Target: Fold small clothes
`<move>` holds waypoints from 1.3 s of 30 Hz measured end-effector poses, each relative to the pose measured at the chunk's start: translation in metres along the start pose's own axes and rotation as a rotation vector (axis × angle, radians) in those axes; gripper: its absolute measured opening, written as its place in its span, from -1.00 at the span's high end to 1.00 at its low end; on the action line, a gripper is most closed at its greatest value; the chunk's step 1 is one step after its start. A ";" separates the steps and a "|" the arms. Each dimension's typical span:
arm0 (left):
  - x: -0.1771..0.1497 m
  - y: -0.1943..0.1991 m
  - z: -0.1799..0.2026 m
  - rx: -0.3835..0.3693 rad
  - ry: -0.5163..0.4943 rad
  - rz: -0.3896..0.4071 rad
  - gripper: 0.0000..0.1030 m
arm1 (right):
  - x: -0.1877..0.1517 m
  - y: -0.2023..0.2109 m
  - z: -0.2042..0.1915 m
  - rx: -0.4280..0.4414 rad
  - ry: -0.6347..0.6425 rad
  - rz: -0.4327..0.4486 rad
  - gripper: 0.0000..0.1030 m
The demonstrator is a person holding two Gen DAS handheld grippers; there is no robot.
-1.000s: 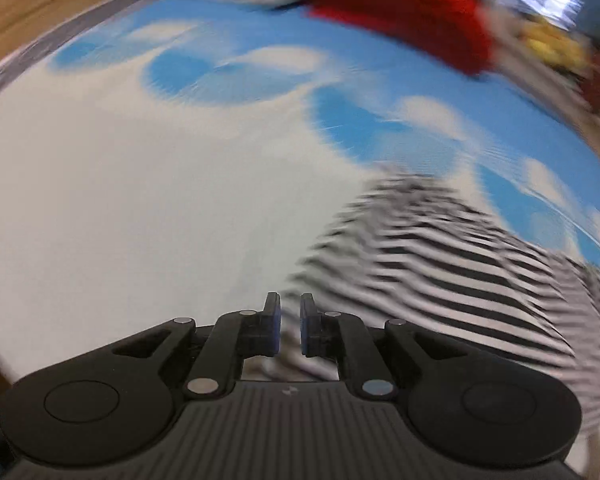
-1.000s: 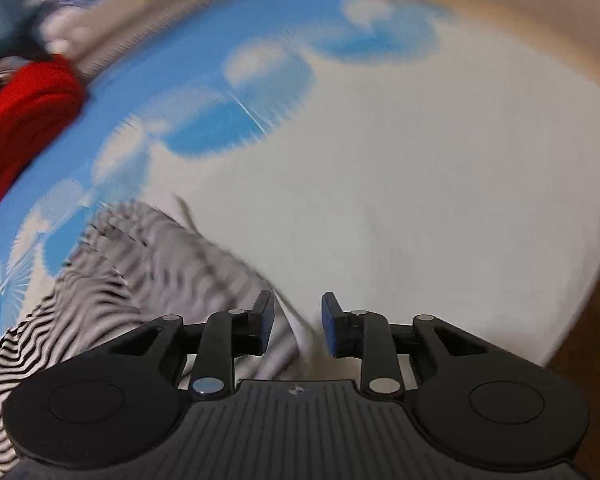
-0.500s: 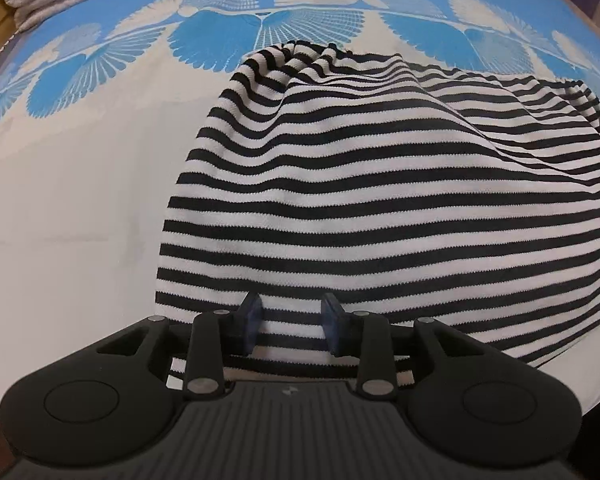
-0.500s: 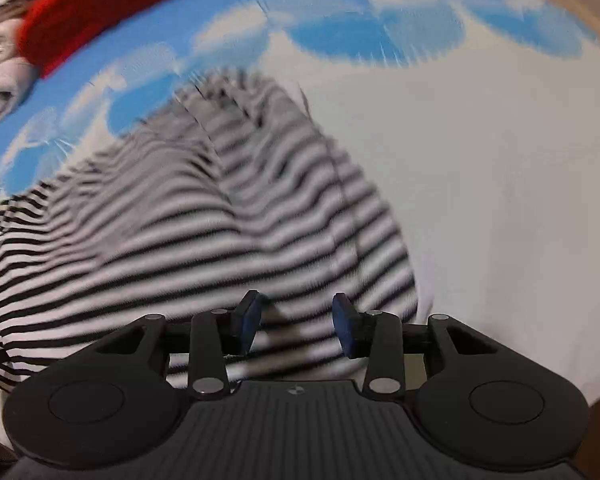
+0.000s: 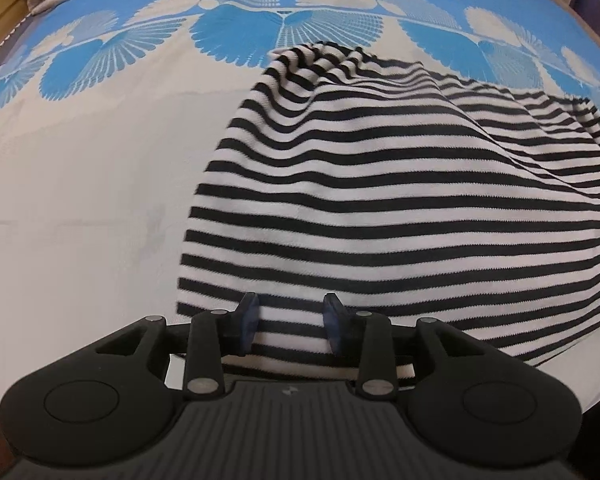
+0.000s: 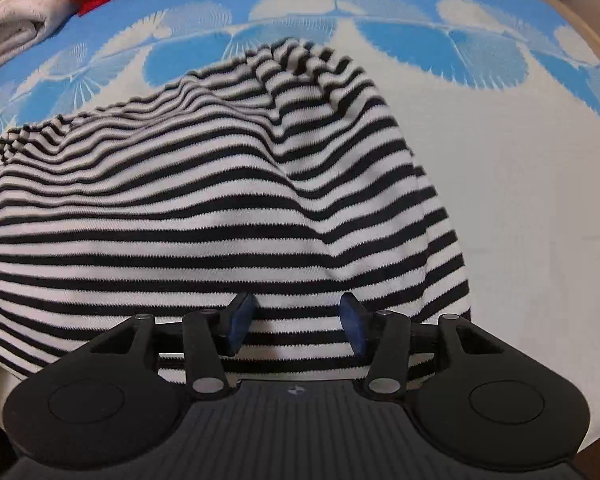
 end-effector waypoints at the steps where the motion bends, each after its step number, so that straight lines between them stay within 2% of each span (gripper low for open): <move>1: -0.002 0.002 -0.004 -0.005 0.010 0.003 0.23 | 0.001 0.008 0.000 -0.009 -0.007 0.042 0.03; 5: -0.009 0.013 -0.035 -0.041 0.103 0.019 0.23 | 0.010 0.066 0.006 -0.014 -0.023 0.293 0.03; 8: -0.015 0.020 -0.062 -0.078 0.202 0.023 0.23 | 0.011 0.115 0.020 -0.051 -0.002 0.488 0.00; 10: -0.020 0.021 -0.078 -0.102 0.273 0.010 0.23 | 0.001 0.133 0.032 -0.074 -0.013 0.565 -0.07; 12: -0.024 0.019 -0.088 -0.129 0.338 -0.018 0.23 | -0.006 0.135 0.047 -0.090 -0.083 0.541 -0.07; 15: -0.029 0.013 -0.093 -0.185 0.415 -0.075 0.23 | -0.012 0.136 0.059 -0.070 -0.154 0.531 -0.07; 19: -0.033 -0.004 -0.087 -0.223 0.498 -0.164 0.22 | -0.017 0.129 0.062 -0.093 -0.132 0.496 -0.08; 22: -0.033 -0.015 -0.085 -0.232 0.578 -0.196 0.19 | -0.021 0.124 0.066 -0.087 -0.153 0.467 -0.08; 26: -0.033 -0.028 -0.085 -0.205 0.670 -0.230 0.15 | -0.020 0.119 0.070 -0.085 -0.163 0.455 -0.08; 28: -0.030 -0.031 -0.086 -0.181 0.706 -0.221 0.15 | -0.019 0.118 0.071 -0.083 -0.161 0.451 -0.08; 32: -0.024 -0.033 -0.082 -0.154 0.700 -0.205 0.16 | -0.020 0.119 0.073 -0.090 -0.155 0.447 -0.07; 33: -0.023 -0.033 -0.080 -0.151 0.688 -0.201 0.19 | -0.020 0.119 0.074 -0.091 -0.157 0.448 -0.07; 35: -0.020 -0.032 -0.077 -0.154 0.640 -0.187 0.90 | -0.020 0.120 0.076 -0.092 -0.169 0.451 -0.07; 39: -0.012 -0.011 -0.073 -0.133 0.488 -0.080 0.93 | -0.018 0.120 0.081 -0.086 -0.217 0.455 -0.07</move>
Point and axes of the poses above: each gripper's, at about its wrist camera, not at the fingertips, and y roughly against the way its jaws point, z to its right, x to its top, the point moved 4 cm from there along -y, roughly the way its jaws point, and after that the axes turned 3 degrees about x, right-handed, at the moved point
